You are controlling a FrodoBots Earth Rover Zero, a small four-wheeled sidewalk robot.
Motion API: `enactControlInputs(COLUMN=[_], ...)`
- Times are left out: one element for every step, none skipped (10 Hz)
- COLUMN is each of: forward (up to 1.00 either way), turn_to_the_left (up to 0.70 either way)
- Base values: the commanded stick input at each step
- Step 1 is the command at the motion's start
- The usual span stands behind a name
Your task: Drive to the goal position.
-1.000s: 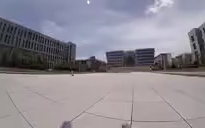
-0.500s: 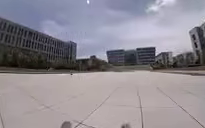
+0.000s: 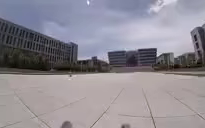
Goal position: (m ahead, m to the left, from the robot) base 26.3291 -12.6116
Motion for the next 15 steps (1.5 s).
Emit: enactControlInputs(forward=[0.7,0.7,0.7,0.7,0.7,0.7,0.7,0.7,0.7,0.7,0.7,0.7,0.7,0.7,0.7], turn_to_the_left=[-0.04,-0.19,-0.18,0.0,0.0,0.0,0.0,0.0,0.0,0.0,-0.02,-0.23,-0.32,-0.26,-0.2])
